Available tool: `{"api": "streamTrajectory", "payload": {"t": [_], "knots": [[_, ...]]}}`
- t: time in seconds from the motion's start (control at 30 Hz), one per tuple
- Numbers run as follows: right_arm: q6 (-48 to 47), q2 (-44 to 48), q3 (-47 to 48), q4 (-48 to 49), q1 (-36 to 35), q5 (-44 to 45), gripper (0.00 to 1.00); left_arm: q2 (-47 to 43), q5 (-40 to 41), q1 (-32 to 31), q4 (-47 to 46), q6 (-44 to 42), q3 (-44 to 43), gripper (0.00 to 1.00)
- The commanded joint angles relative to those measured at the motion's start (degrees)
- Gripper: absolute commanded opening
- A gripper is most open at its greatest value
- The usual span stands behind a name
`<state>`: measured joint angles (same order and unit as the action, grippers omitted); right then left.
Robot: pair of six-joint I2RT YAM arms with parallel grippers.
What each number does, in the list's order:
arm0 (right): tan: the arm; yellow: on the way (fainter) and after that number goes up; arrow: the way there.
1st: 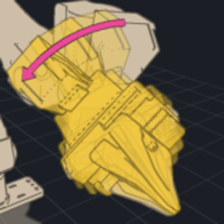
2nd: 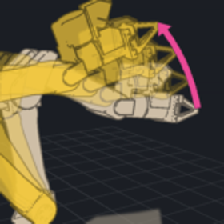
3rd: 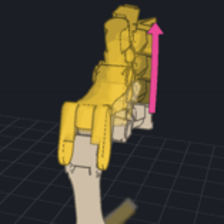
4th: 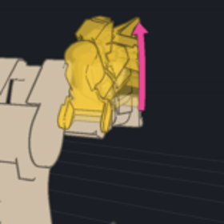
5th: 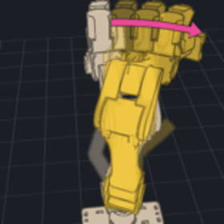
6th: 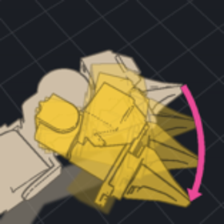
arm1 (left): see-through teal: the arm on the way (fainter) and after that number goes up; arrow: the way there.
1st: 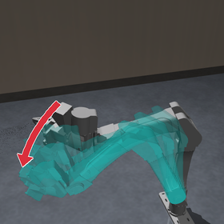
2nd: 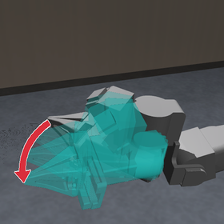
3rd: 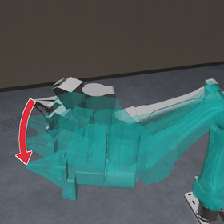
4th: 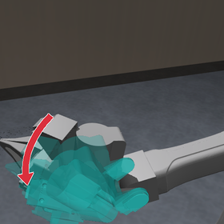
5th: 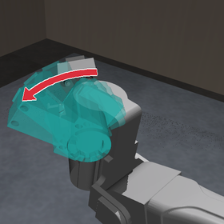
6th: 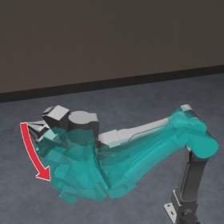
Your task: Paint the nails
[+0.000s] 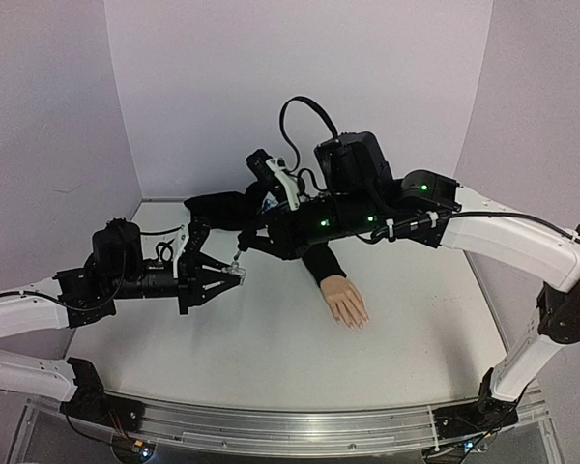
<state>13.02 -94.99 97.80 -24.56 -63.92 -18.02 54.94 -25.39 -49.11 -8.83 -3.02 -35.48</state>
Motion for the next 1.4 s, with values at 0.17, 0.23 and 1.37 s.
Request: {"api": "streamTrajectory", "payload": {"t": [0.17, 0.23, 1.37], "knots": [[-1.1, -2.4, 4.1, -1.6, -0.2, 2.0, 0.00, 0.1, -0.8, -0.4, 0.5, -1.0, -2.7, 0.00], [-1.2, -2.8, 4.5, -1.9, -0.2, 1.9, 0.00, 0.1, -0.6, -0.4, 0.6, -1.0, -2.8, 0.00], [-1.8, -5.5, 4.7, -4.1, -0.6, 1.3, 0.00, 0.3, -0.1, -0.4, 0.3, -1.0, -2.9, 0.00]]}}
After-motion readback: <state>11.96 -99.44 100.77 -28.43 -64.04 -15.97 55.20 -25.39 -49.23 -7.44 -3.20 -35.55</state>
